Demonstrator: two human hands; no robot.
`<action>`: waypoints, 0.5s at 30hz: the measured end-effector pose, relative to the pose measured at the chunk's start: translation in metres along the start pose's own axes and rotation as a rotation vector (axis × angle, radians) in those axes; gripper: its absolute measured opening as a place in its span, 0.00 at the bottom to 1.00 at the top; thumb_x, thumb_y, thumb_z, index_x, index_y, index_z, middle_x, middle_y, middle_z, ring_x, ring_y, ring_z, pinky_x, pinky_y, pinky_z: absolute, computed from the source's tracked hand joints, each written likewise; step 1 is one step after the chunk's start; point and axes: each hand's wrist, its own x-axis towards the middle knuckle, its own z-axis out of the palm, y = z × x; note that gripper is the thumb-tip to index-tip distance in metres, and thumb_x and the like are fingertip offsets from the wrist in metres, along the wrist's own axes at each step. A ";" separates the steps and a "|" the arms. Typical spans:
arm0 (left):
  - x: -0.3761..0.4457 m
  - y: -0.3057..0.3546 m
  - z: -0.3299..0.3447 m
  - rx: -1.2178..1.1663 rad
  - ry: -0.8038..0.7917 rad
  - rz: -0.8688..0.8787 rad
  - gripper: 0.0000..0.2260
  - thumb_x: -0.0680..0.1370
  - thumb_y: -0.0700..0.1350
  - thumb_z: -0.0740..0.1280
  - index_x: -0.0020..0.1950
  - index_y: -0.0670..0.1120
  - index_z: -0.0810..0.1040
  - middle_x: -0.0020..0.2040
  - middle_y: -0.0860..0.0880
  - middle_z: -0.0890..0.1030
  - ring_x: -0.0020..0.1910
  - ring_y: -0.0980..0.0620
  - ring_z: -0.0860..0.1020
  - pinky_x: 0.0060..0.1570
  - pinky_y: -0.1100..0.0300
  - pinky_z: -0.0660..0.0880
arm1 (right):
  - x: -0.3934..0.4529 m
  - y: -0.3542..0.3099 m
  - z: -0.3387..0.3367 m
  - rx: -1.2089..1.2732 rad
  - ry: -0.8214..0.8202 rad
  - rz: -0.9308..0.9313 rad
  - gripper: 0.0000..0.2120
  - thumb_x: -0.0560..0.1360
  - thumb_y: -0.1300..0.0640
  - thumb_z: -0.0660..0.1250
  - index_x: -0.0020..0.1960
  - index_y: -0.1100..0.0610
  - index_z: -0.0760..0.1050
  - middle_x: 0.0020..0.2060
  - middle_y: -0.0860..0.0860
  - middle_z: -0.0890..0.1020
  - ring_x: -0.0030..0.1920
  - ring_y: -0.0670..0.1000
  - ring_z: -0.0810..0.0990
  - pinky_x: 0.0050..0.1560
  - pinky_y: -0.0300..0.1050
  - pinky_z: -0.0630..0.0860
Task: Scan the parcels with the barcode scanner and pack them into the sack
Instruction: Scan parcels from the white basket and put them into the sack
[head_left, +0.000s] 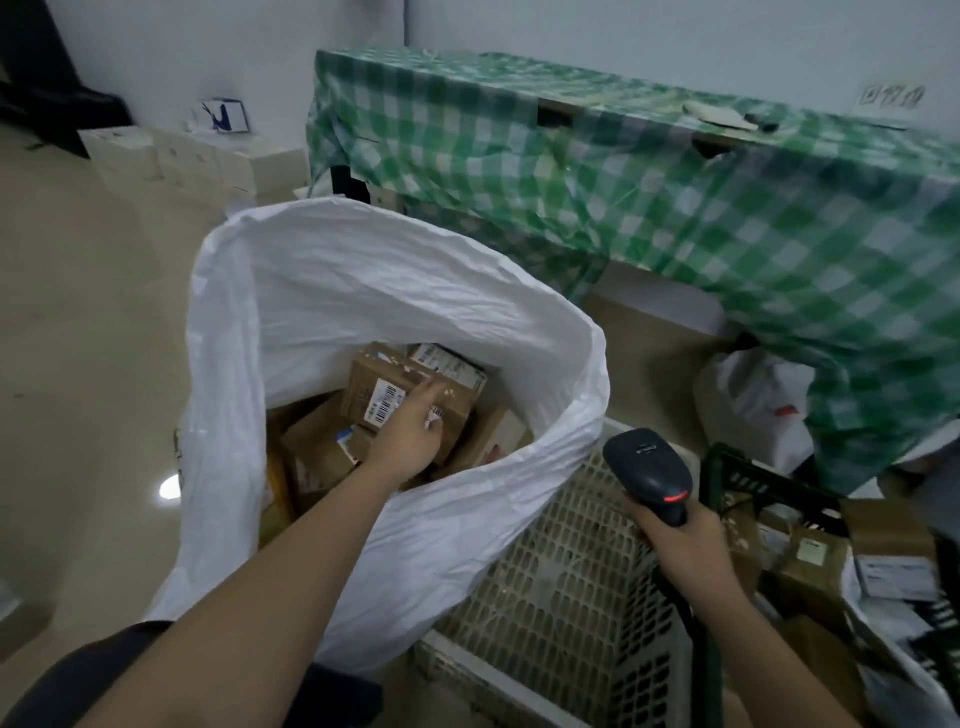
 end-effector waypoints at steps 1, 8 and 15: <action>-0.005 0.004 -0.001 -0.018 0.056 0.016 0.21 0.80 0.37 0.61 0.73 0.47 0.68 0.75 0.49 0.65 0.71 0.48 0.67 0.70 0.51 0.65 | -0.001 0.000 -0.001 0.000 -0.004 0.004 0.12 0.72 0.60 0.74 0.43 0.69 0.76 0.35 0.65 0.80 0.36 0.56 0.77 0.37 0.48 0.69; -0.080 0.067 0.007 -0.178 0.170 0.094 0.08 0.79 0.43 0.66 0.58 0.47 0.76 0.49 0.52 0.79 0.45 0.64 0.76 0.45 0.72 0.73 | -0.022 -0.005 -0.027 -0.036 -0.007 -0.010 0.12 0.73 0.57 0.74 0.39 0.65 0.76 0.32 0.60 0.79 0.32 0.53 0.76 0.36 0.46 0.69; -0.132 0.142 0.087 -0.217 -0.088 0.192 0.04 0.79 0.46 0.65 0.53 0.52 0.75 0.41 0.51 0.77 0.38 0.60 0.75 0.36 0.71 0.70 | -0.045 -0.004 -0.116 -0.177 -0.006 -0.143 0.10 0.72 0.62 0.74 0.39 0.51 0.75 0.27 0.39 0.80 0.31 0.32 0.75 0.31 0.29 0.69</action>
